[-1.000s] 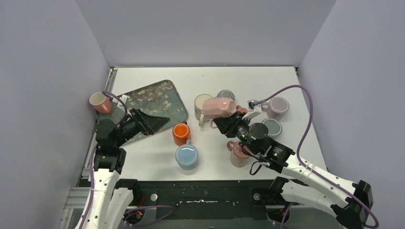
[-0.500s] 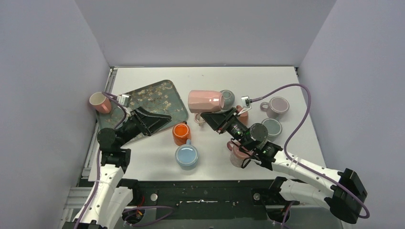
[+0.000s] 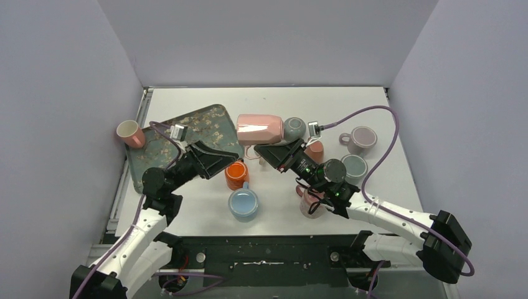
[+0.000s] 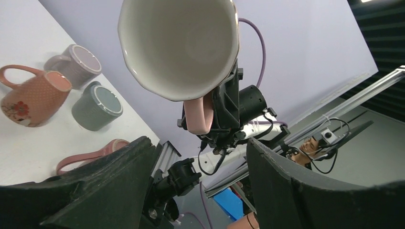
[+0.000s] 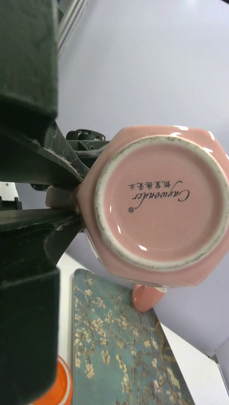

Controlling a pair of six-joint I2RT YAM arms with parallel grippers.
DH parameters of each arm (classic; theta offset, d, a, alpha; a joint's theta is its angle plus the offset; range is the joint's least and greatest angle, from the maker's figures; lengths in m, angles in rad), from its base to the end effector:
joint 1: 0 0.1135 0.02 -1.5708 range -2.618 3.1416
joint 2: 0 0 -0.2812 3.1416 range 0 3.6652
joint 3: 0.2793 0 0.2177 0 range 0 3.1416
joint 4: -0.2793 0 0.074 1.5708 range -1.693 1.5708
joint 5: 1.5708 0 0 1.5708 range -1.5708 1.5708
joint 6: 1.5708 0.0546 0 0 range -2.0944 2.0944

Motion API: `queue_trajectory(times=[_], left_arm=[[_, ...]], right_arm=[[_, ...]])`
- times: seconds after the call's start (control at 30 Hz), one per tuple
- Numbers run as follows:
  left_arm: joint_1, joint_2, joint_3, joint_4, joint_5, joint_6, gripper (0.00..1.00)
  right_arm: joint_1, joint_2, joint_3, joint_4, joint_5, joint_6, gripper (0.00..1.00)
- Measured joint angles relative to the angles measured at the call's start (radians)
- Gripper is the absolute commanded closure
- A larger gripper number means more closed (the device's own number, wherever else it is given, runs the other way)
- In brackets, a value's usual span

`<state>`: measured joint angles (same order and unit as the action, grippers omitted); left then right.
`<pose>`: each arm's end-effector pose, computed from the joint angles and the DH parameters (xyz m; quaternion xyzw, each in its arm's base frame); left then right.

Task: Turn the mug right side up
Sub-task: Turn over the cup at the center of the board, then place the cup on the tray.

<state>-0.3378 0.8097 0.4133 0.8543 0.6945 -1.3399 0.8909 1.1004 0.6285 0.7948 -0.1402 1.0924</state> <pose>0.1264 -0.0814 0.3429 0.0149 0.5744 -0.7141 0.3999 0.1372 0.1818 0.3631 0.0021 0.5856 0.7000 0.4088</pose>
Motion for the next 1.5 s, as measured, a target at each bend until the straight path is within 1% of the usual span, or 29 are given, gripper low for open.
queue_trajectory(times=[0.17, 0.33, 0.57, 0.7, 0.83, 1.3, 1.4, 1.5], left_arm=[[-0.088, 0.053, -0.002, 0.044, -0.067, 0.013, 0.45], [-0.151, 0.117, -0.002, 0.103, -0.124, 0.019, 0.51], [-0.188, 0.197, 0.006, 0.181, -0.169, 0.011, 0.61], [-0.197, 0.206, 0.009, 0.216, -0.194, -0.003, 0.64], [-0.204, 0.206, 0.008, 0.240, -0.224, -0.019, 0.70], [-0.207, 0.181, 0.000, 0.248, -0.309, -0.051, 0.72], [-0.207, 0.181, 0.000, 0.239, -0.323, -0.053, 0.79], [-0.207, 0.181, 0.000, 0.235, -0.332, -0.058, 0.94]], right_arm=[[0.000, 0.010, 0.000, 0.028, -0.023, 0.023, 1.00], [0.000, 0.025, 0.001, 0.053, -0.043, 0.043, 1.00], [0.001, 0.063, 0.002, 0.070, -0.075, 0.064, 1.00], [0.000, 0.069, 0.002, 0.089, -0.073, 0.074, 1.00], [0.000, 0.070, 0.002, 0.108, -0.070, 0.080, 1.00], [0.010, 0.087, 0.002, 0.151, -0.058, 0.087, 1.00], [0.012, 0.100, 0.002, 0.165, -0.048, 0.087, 1.00], [0.012, 0.109, 0.002, 0.177, -0.040, 0.076, 1.00]])
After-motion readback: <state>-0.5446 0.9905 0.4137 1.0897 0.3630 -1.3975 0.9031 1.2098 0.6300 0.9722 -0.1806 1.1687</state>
